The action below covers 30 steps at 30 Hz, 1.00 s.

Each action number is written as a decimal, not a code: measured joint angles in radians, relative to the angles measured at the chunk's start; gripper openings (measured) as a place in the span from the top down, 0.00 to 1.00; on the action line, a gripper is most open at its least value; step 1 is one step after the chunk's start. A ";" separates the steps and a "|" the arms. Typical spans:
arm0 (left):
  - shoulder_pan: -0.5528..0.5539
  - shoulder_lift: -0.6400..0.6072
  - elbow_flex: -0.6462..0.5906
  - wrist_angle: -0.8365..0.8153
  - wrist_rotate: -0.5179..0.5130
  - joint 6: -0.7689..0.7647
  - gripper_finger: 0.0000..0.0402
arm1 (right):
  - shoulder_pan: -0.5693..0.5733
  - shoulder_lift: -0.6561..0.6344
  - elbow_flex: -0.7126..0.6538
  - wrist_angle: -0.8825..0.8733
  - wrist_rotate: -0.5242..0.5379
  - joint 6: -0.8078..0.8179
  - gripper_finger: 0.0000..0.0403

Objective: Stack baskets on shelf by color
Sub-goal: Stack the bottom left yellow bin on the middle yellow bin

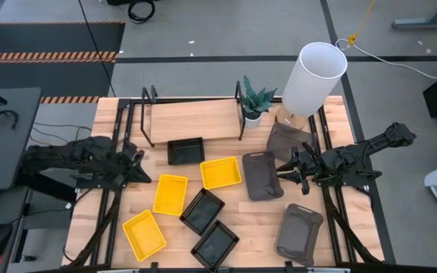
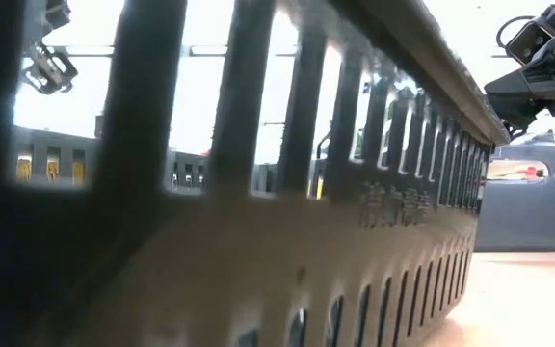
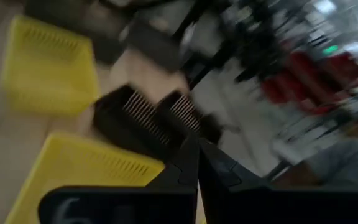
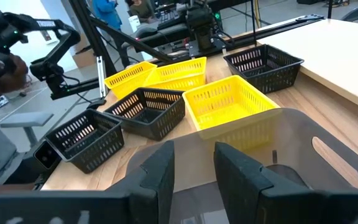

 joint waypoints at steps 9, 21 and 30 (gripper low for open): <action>-0.192 0.214 0.029 -0.098 -0.125 -0.143 0.99 | 0.000 0.000 0.000 0.000 0.000 0.000 0.71; -0.457 0.553 0.195 -0.158 -0.322 -0.265 0.99 | 0.000 0.000 0.000 0.000 0.000 0.000 0.71; -0.633 0.810 0.569 -0.619 -0.600 -0.267 0.99 | 0.000 0.000 0.000 0.000 0.000 0.000 0.71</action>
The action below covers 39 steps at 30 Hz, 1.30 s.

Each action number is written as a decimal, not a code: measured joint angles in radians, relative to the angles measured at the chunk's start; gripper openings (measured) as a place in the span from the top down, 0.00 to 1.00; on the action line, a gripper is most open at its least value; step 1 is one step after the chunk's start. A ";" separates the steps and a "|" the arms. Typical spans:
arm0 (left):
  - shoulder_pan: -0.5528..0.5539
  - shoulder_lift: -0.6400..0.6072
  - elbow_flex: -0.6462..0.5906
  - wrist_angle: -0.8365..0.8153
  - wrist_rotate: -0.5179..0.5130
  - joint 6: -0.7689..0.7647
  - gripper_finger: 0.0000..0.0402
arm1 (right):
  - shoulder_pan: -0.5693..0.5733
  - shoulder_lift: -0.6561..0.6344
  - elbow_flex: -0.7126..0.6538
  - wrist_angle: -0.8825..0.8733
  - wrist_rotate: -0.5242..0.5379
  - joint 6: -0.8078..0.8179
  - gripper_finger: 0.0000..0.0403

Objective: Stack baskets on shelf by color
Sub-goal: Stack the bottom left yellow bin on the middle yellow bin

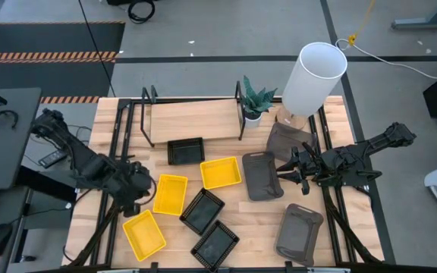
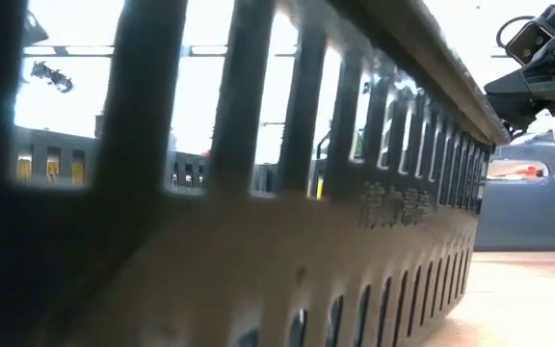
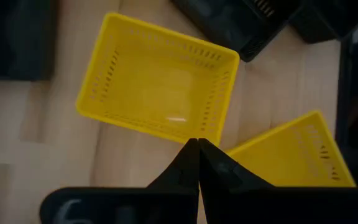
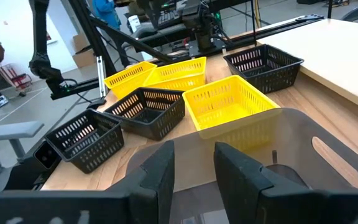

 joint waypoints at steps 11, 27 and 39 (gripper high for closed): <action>-0.078 0.109 0.069 -0.031 -0.013 0.032 0.93 | 0.000 0.000 0.000 0.000 0.000 0.000 0.71; -0.243 0.057 -0.086 -0.053 -0.026 -0.290 0.98 | 0.000 0.000 0.000 0.000 0.000 0.000 0.71; -0.311 -0.100 -0.221 0.006 -0.041 -0.602 0.86 | 0.000 0.000 0.000 0.000 0.000 0.000 0.71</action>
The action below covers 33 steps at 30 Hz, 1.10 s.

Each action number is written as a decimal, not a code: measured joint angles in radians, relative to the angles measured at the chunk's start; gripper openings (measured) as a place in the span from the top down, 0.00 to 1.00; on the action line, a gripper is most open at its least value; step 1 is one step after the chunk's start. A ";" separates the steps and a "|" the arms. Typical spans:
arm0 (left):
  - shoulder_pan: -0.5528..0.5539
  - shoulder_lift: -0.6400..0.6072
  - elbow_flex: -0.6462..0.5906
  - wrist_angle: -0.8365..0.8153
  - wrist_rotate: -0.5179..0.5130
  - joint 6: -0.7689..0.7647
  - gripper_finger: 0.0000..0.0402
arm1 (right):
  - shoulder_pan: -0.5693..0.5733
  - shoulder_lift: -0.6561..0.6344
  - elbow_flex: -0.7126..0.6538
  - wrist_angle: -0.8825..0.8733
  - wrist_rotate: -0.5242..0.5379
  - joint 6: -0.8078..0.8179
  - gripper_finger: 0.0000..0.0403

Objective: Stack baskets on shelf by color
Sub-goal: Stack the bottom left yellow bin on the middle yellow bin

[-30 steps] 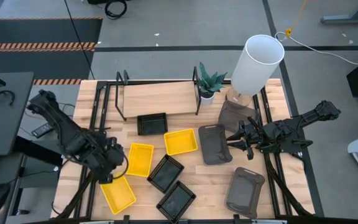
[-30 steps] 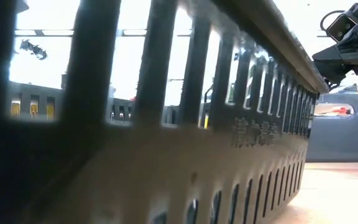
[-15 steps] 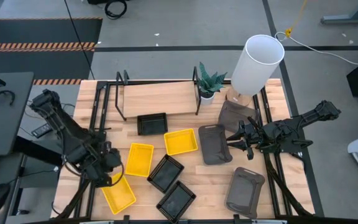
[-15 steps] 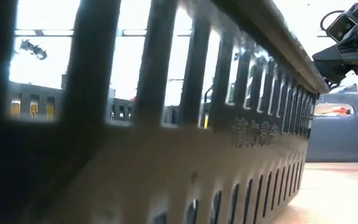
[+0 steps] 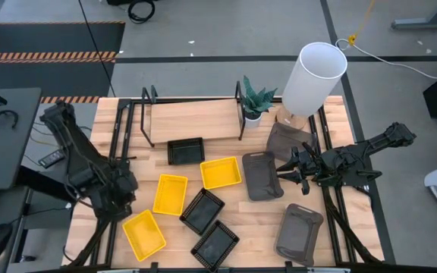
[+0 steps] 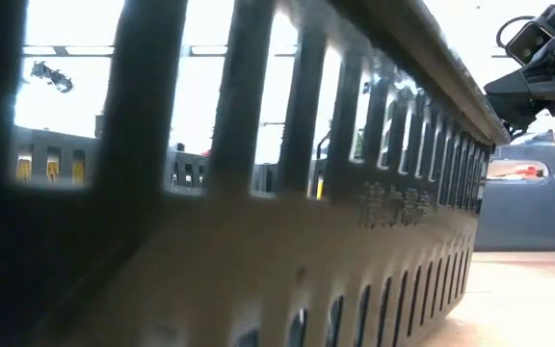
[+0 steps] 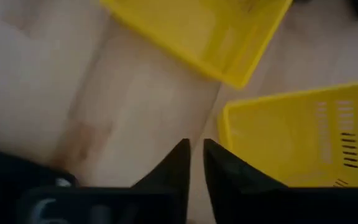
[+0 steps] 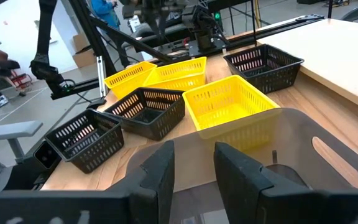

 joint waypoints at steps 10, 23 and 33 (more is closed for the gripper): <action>0.001 0.078 -0.068 0.192 0.139 -0.047 0.49 | 0.000 0.000 0.000 0.000 0.000 0.000 0.71; 0.002 0.229 -0.068 0.217 0.178 -0.048 0.35 | 0.000 0.000 0.000 0.000 0.000 0.000 0.71; 0.002 0.283 -0.068 0.300 0.185 -0.050 0.41 | 0.000 0.000 0.000 0.000 0.000 0.000 0.71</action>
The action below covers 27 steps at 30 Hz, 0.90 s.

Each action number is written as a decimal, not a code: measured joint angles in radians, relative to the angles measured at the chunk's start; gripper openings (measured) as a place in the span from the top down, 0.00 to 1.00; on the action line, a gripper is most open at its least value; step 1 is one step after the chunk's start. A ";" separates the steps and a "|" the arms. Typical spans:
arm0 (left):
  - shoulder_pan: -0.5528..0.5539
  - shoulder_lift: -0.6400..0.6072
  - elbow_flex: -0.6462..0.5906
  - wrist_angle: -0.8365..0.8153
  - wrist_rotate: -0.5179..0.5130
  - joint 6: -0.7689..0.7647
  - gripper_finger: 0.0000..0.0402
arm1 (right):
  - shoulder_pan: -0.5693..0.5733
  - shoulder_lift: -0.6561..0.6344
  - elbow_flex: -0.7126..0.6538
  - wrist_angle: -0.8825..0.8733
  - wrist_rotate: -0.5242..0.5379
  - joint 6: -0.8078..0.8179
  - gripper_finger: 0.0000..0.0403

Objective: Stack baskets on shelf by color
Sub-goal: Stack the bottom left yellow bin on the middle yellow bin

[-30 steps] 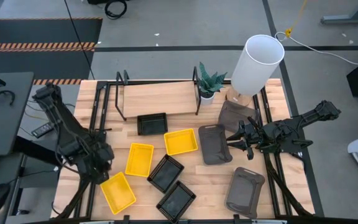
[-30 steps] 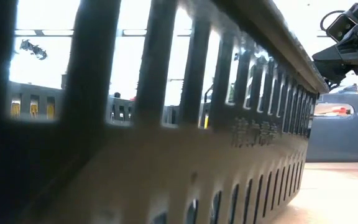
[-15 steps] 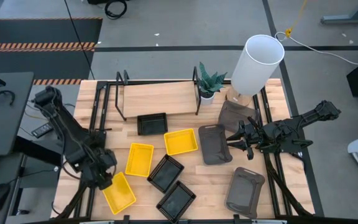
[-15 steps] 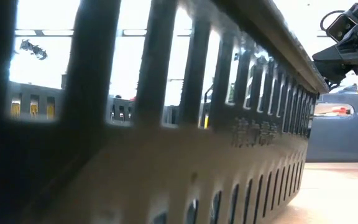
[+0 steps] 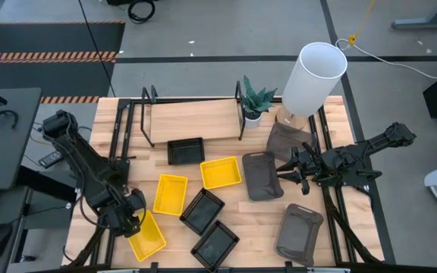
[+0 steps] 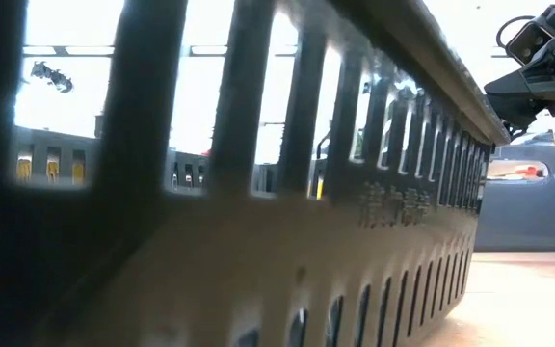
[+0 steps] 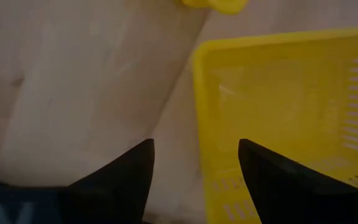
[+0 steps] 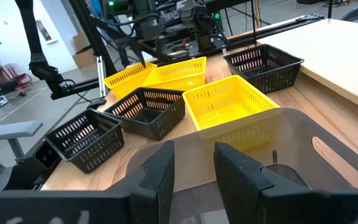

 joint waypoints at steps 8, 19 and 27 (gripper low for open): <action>0.000 -0.001 -0.012 0.048 -0.027 -0.047 0.46 | 0.000 0.000 0.000 0.000 0.000 0.000 0.71; 0.001 -0.001 -0.144 0.265 -0.019 -0.052 0.52 | 0.000 0.000 0.000 0.000 0.000 0.000 0.71; 0.001 -0.001 -0.177 0.288 -0.019 -0.052 0.62 | 0.000 0.000 0.000 0.000 0.000 0.000 0.71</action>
